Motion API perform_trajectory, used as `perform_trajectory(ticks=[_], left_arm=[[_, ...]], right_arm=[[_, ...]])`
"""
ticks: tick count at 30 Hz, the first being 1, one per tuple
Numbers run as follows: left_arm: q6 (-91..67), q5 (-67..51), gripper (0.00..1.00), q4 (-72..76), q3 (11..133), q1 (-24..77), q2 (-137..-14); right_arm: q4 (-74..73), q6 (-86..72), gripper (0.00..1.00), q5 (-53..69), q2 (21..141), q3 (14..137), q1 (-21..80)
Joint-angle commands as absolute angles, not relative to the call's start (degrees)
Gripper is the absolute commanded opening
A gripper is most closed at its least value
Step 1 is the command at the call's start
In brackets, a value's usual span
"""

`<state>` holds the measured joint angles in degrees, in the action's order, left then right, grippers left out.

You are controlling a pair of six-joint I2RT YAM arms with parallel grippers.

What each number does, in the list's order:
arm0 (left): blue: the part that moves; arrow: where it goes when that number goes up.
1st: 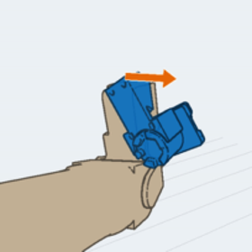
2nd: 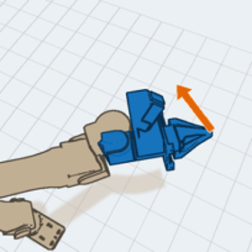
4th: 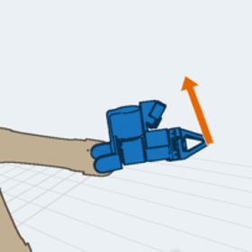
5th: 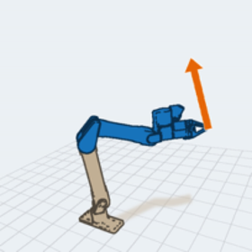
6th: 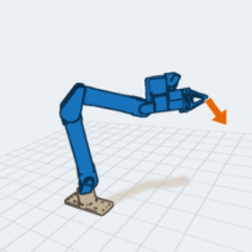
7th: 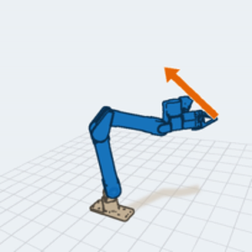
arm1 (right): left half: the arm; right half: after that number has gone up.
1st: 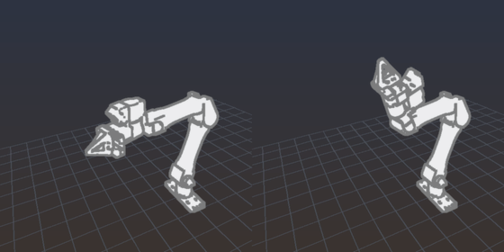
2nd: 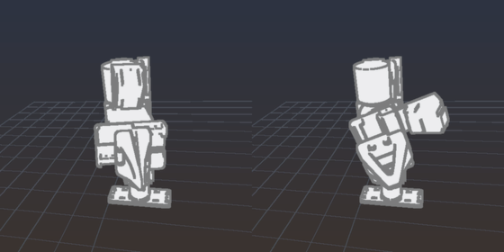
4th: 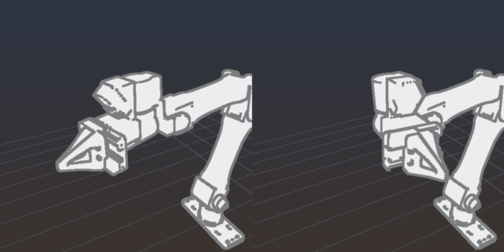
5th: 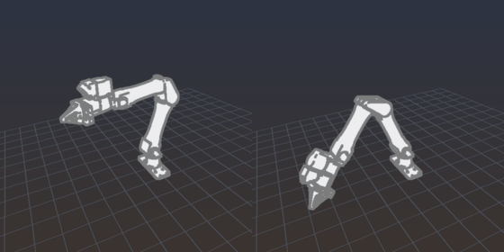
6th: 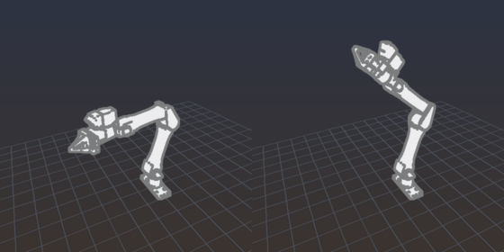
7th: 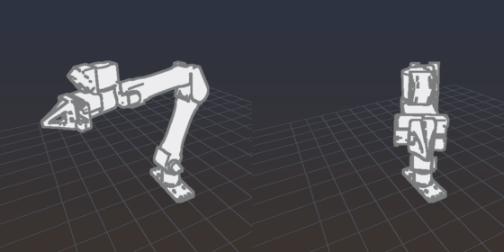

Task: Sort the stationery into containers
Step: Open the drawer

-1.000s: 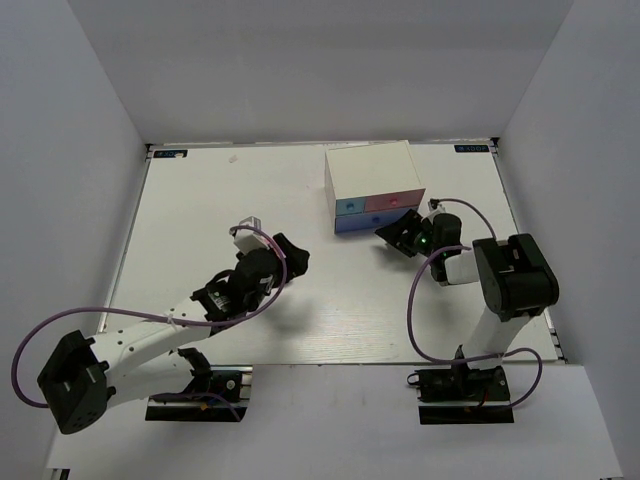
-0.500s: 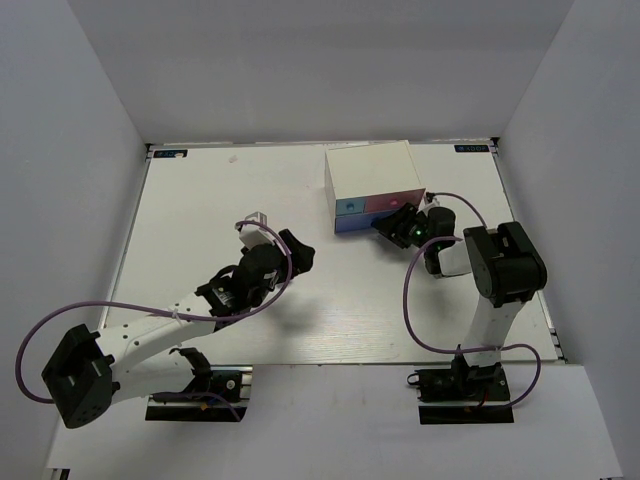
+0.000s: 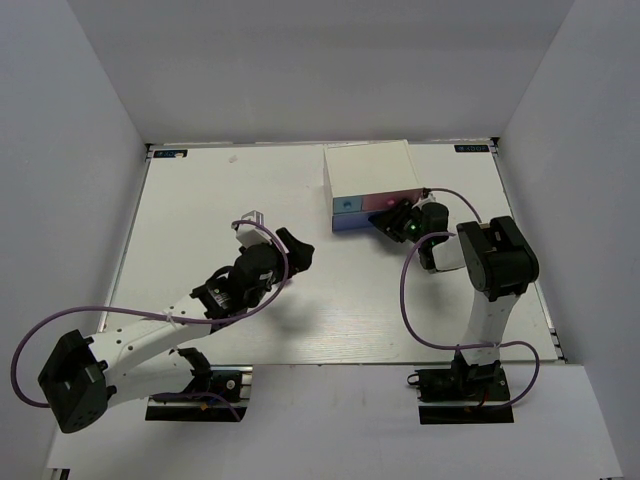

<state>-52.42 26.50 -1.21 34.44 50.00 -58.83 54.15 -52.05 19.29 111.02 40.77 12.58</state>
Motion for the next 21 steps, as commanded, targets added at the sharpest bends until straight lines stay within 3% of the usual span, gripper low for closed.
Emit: perform_trajectory(ticks=[1, 9, 21], left_arm=[[-52.4, 26.5, 0.91, -0.6, 34.2, 49.7, -57.6], [-53.7, 26.5, 0.91, -1.6, 34.2, 49.7, -57.6], [-65.3, 32.3, 0.91, -15.0, 35.6, 49.7, -59.4]], right_arm=[[57.5, -51.6, 0.38, 18.4, 111.4, 42.9, 13.9], [57.5, -51.2, 0.26, 18.4, 110.7, 40.7, 14.2], [56.6, -51.0, 0.25, 21.4, 102.9, 29.0, 14.0]])
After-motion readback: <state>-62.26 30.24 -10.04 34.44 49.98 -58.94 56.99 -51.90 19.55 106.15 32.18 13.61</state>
